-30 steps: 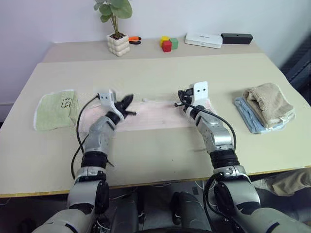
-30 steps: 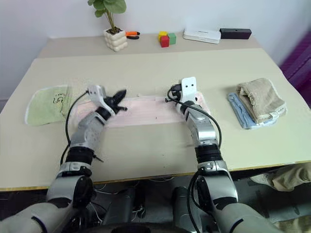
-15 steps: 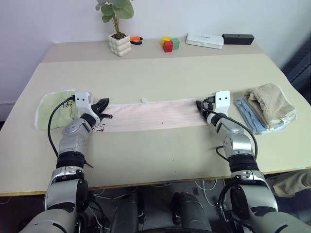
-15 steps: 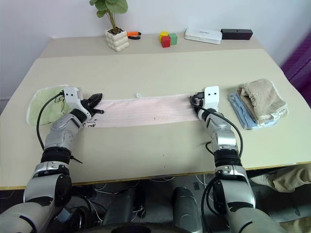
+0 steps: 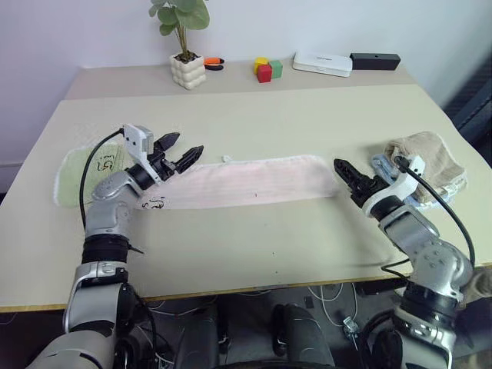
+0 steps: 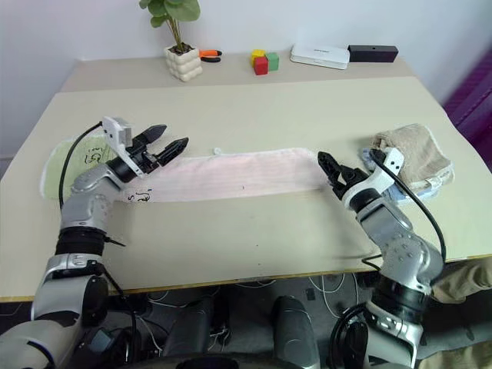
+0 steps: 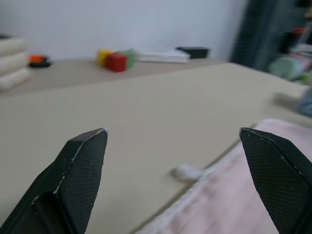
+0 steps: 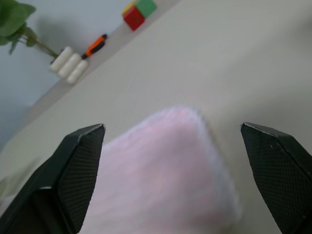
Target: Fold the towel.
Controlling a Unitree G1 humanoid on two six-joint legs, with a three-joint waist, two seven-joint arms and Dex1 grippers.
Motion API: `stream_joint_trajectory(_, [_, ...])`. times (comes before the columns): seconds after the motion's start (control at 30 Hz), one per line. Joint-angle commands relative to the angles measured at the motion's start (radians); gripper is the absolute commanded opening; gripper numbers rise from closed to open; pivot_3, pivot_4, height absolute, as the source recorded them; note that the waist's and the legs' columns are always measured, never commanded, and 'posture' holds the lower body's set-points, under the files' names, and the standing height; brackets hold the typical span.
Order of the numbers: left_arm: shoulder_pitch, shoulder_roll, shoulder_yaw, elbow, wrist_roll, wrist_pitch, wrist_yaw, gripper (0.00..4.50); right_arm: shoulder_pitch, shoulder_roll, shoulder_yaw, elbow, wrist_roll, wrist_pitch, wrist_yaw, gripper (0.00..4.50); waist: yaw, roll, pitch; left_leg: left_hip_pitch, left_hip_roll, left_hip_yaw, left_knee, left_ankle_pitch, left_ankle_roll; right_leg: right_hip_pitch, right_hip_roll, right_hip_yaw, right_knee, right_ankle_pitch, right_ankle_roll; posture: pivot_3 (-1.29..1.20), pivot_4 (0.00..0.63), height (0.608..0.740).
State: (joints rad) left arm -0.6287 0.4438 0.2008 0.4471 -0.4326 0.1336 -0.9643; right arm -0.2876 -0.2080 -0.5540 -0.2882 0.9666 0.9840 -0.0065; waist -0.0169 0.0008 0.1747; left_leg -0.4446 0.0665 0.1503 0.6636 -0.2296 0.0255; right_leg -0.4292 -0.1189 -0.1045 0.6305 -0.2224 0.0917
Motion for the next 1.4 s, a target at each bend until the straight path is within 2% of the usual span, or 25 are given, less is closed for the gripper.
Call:
stream_joint_trajectory(0.03, [0.023, 0.064, -0.021, -0.124, -0.086, 0.070, -0.185, 4.44, 0.052, 0.047, -0.064, -0.086, 0.170, 0.044, -0.155, 4.50, 0.001, 0.000, 0.000, 0.000, 0.000, 0.000, 0.000, 0.000, 0.000, 0.000, 0.000, 0.000, 0.000, 0.000, 0.000, 0.00, 0.150, 0.740])
stream_joint_trajectory(0.2, [0.060, 0.147, -0.045, -0.186, -0.133, 0.193, -0.318, 4.44, 0.091, 0.078, -0.063, -0.055, 0.367, 0.033, -0.283, 4.50, 0.003, 0.000, 0.000, 0.000, 0.000, 0.000, 0.000, 0.000, 0.001, 0.001, 0.000, 0.000, -0.001, 0.000, 0.000, 0.00, 0.150, 0.740])
stream_joint_trajectory(0.3, [0.079, 0.171, -0.047, -0.206, -0.125, 0.173, -0.365, 4.44, 0.099, 0.081, -0.031, -0.029, 0.419, 0.016, -0.308, 4.50, 0.001, 0.000, 0.000, 0.000, 0.000, -0.001, 0.000, -0.001, 0.001, 0.001, 0.000, 0.000, -0.001, 0.000, 0.000, 0.00, 0.150, 0.740])
stream_joint_trajectory(0.5, [0.099, 0.176, -0.036, -0.262, -0.135, 0.206, -0.349, 4.44, 0.080, 0.066, 0.015, 0.063, 0.434, -0.049, -0.318, 4.50, 0.002, 0.000, 0.000, 0.000, 0.000, -0.001, 0.000, -0.001, 0.001, 0.001, 0.000, 0.000, -0.002, 0.000, 0.000, 0.00, 0.150, 0.740])
stream_joint_trajectory(0.7, [0.155, 0.184, -0.015, -0.333, -0.154, 0.223, -0.311, 4.44, 0.034, 0.060, 0.063, 0.169, 0.346, -0.124, -0.279, 4.50, -0.004, 0.000, 0.000, 0.000, 0.000, -0.001, 0.000, -0.001, 0.001, 0.001, 0.000, 0.000, -0.002, 0.000, 0.000, 0.00, 0.150, 0.740])
stream_joint_trajectory(0.8, [0.170, 0.186, -0.012, -0.352, -0.158, 0.226, -0.292, 4.50, -0.006, 0.063, 0.054, 0.237, 0.318, -0.174, -0.278, 3.63, -0.001, 0.000, 0.000, 0.000, 0.000, -0.001, 0.000, -0.001, 0.001, 0.001, 0.000, 0.000, -0.002, 0.000, 0.000, 0.00, 0.150, 0.740])
stream_joint_trajectory(1.03, [0.188, 0.184, -0.010, -0.375, -0.159, 0.219, -0.260, 4.50, -0.126, 0.069, 0.043, 0.403, 0.218, -0.303, -0.252, 0.02, -0.001, -0.001, -0.001, 0.000, 0.000, -0.001, 0.000, -0.001, 0.001, 0.001, 0.000, 0.000, -0.002, 0.000, 0.000, 0.00, 0.150, 0.740])
stream_joint_trajectory(1.27, [0.186, 0.178, -0.015, -0.360, -0.146, 0.193, -0.246, 4.50, -0.130, -0.019, 0.044, 0.349, 0.152, -0.291, -0.248, 0.02, 0.007, -0.001, -0.001, 0.000, 0.000, -0.001, 0.000, -0.001, 0.001, 0.001, 0.000, 0.000, -0.003, 0.000, 0.000, 0.00, 0.150, 0.740])
stream_joint_trajectory(1.4, [0.172, 0.171, -0.019, -0.339, -0.141, 0.173, -0.243, 4.50, -0.076, -0.149, 0.081, 0.224, 0.120, -0.195, -0.207, 0.02, 0.006, 0.001, 0.000, -0.002, 0.000, -0.001, 0.000, -0.001, 0.002, 0.000, -0.001, 0.000, -0.004, 0.000, 0.000, 0.00, 0.150, 0.740])
